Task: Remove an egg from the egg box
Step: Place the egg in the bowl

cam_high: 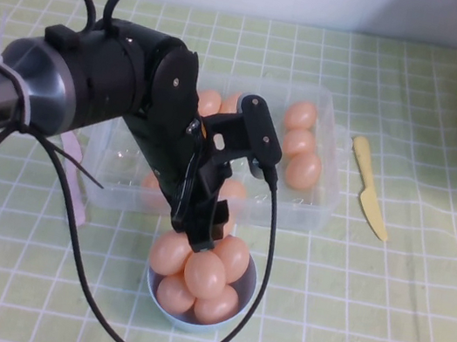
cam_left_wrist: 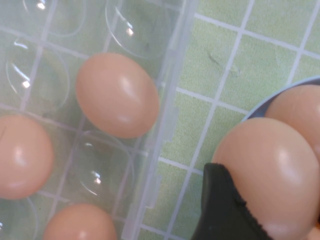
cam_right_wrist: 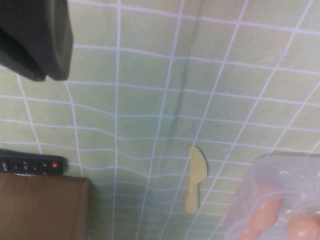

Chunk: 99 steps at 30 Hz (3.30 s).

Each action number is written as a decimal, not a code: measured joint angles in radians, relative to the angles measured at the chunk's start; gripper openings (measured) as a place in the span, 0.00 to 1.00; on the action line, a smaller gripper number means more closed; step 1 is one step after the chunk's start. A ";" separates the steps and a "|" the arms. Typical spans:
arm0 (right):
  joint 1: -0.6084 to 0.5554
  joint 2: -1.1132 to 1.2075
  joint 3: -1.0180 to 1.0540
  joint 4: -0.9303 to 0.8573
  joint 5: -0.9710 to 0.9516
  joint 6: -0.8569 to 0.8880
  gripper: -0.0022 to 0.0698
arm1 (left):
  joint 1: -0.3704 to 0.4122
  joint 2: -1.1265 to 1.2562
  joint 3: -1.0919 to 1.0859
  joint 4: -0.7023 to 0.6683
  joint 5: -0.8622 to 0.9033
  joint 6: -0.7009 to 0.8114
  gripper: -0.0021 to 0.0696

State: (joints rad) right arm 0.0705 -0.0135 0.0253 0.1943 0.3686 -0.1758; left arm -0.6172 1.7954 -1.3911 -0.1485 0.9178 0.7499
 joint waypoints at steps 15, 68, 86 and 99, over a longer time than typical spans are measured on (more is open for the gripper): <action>0.000 0.000 0.000 0.000 0.000 0.000 0.01 | 0.000 0.026 -0.002 -0.002 -0.001 0.004 0.48; 0.000 0.000 0.000 0.000 0.000 0.000 0.01 | 0.000 0.047 -0.080 -0.006 0.094 0.004 0.52; 0.000 0.000 0.000 0.000 0.000 0.000 0.01 | 0.000 0.068 -0.080 -0.008 0.098 0.004 0.52; 0.000 0.000 0.000 0.000 0.000 0.000 0.01 | 0.000 0.078 -0.080 -0.027 0.106 0.004 0.73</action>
State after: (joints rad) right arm 0.0705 -0.0135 0.0253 0.1943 0.3686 -0.1758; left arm -0.6172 1.8737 -1.4711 -0.1759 1.0239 0.7537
